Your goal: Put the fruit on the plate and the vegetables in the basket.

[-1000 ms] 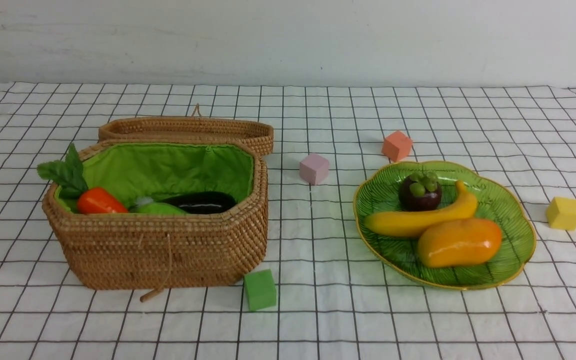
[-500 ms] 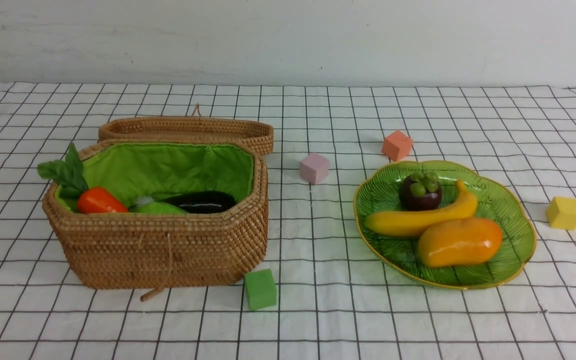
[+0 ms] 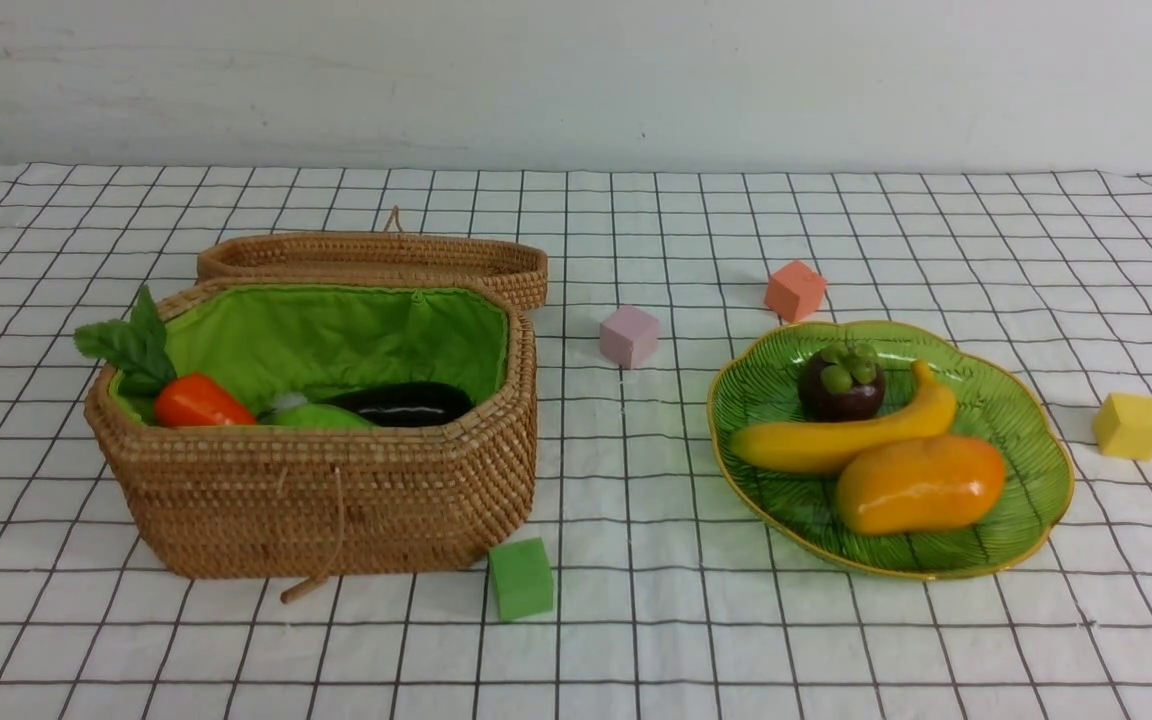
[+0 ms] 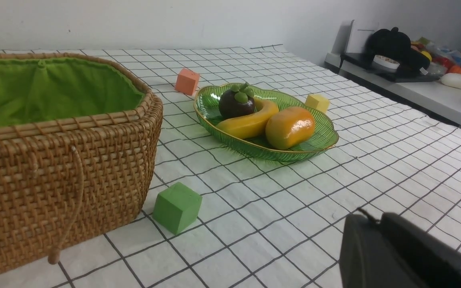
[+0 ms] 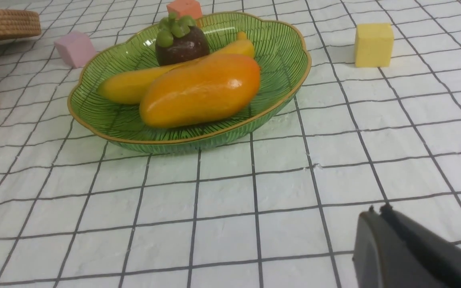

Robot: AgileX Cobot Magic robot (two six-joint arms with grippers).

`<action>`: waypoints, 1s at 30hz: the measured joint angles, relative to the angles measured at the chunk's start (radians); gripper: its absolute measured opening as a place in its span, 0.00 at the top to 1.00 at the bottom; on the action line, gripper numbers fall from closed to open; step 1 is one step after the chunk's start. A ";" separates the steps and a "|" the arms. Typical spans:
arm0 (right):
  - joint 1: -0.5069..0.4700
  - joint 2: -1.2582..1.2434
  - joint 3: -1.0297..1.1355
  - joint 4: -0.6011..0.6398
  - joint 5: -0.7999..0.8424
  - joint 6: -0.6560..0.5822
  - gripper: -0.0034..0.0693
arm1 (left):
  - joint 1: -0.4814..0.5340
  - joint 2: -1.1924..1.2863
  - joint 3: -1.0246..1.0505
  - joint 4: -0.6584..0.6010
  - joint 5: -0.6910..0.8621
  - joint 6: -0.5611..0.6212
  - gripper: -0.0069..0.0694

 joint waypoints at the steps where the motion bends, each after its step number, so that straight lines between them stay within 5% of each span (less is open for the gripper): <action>1: 0.000 0.000 -0.001 0.000 0.000 0.000 0.96 | 0.000 0.000 0.000 0.000 0.000 0.000 0.86; 13: 0.000 0.000 -0.001 0.000 0.002 0.000 0.95 | 0.014 0.000 0.002 0.064 -0.058 0.031 0.85; 18: 0.000 0.000 -0.001 0.000 0.002 0.000 0.95 | 0.188 -0.007 0.008 0.082 -0.139 0.011 0.93; 23: 0.000 0.000 -0.001 0.000 0.002 0.000 0.94 | 0.501 -0.082 0.081 0.085 -0.073 -0.044 0.93; 30: 0.000 0.000 -0.001 0.000 0.003 0.000 0.94 | 0.588 -0.082 0.128 0.094 0.205 -0.128 0.93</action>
